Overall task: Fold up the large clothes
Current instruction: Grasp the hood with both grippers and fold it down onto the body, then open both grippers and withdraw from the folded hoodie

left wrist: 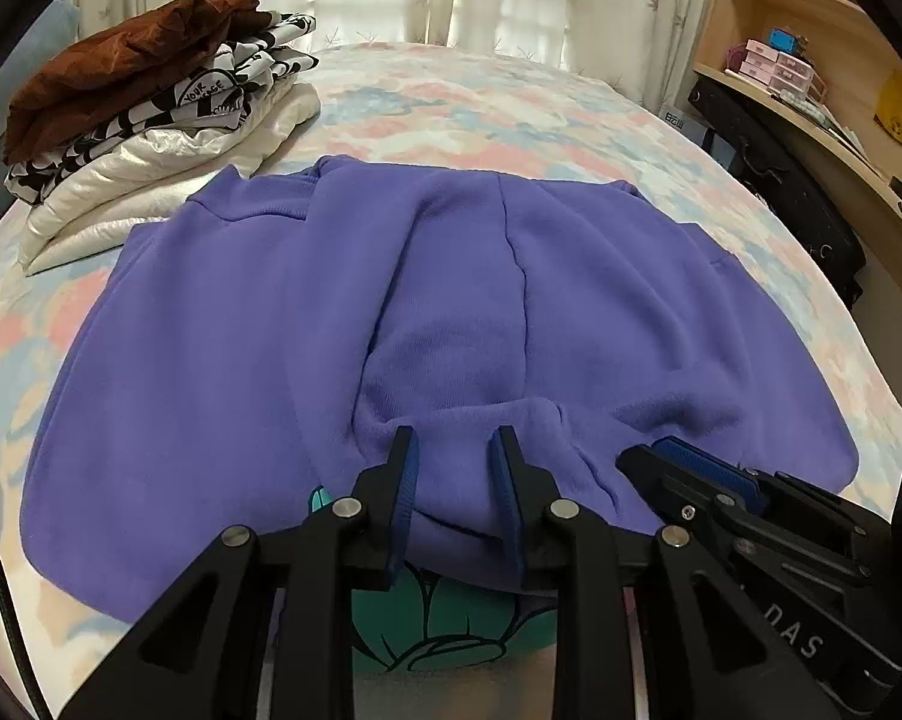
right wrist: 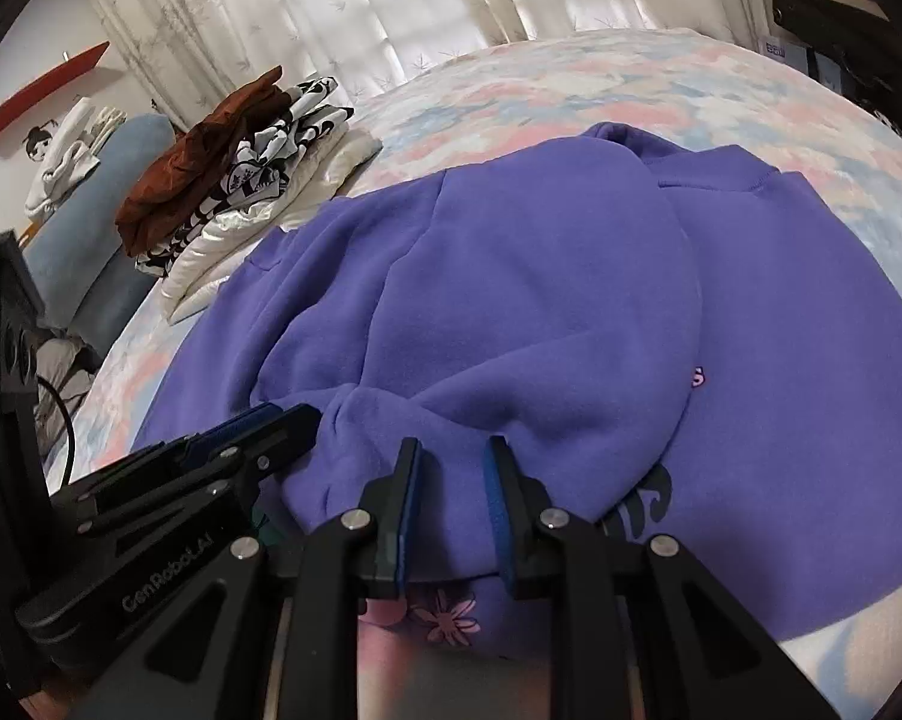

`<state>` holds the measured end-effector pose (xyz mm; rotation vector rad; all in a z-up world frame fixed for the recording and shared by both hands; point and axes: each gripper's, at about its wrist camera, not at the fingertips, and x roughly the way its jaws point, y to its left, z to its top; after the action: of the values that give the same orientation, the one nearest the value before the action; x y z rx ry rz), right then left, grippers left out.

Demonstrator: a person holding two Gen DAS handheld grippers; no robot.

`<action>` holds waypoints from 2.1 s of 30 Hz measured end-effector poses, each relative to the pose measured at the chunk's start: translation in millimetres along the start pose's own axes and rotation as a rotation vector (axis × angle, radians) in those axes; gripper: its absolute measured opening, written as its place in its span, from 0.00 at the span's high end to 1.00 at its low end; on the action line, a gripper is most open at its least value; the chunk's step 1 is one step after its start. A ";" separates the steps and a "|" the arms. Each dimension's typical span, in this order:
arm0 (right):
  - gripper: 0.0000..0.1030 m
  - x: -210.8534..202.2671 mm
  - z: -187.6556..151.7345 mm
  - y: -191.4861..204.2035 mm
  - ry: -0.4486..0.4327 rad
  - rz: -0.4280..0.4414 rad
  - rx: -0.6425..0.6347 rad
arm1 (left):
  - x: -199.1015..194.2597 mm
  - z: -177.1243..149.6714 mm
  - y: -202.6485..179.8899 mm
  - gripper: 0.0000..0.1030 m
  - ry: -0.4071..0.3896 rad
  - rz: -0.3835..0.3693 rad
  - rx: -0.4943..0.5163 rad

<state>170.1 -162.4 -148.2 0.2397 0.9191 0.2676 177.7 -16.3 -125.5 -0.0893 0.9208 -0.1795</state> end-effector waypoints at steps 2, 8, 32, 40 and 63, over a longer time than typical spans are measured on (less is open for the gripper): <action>0.79 1.2 0.6 1.2 0.008 -0.003 0.000 | -1.9 0.5 1.2 0.76 0.005 -0.008 -0.010; 0.79 0.9 4.7 1.3 0.042 -0.003 0.001 | -16.2 0.2 1.9 0.51 0.005 -0.043 -0.045; 0.79 -91.2 -47.1 47.9 -0.049 0.007 -0.046 | -133.8 -44.6 35.3 0.33 -0.076 0.005 -0.167; 0.79 -90.7 -60.3 53.4 -0.047 -0.015 -0.045 | -133.7 -67.6 63.5 0.19 -0.070 -0.112 -0.276; 0.79 -47.2 -45.7 71.9 -0.049 -0.006 -0.114 | -24.1 -74.0 145.6 0.18 -0.102 -0.283 -0.635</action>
<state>97.0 -106.2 -116.9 0.1377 0.8533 0.3065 121.3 131.3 -173.6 -0.8118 0.8328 -0.1370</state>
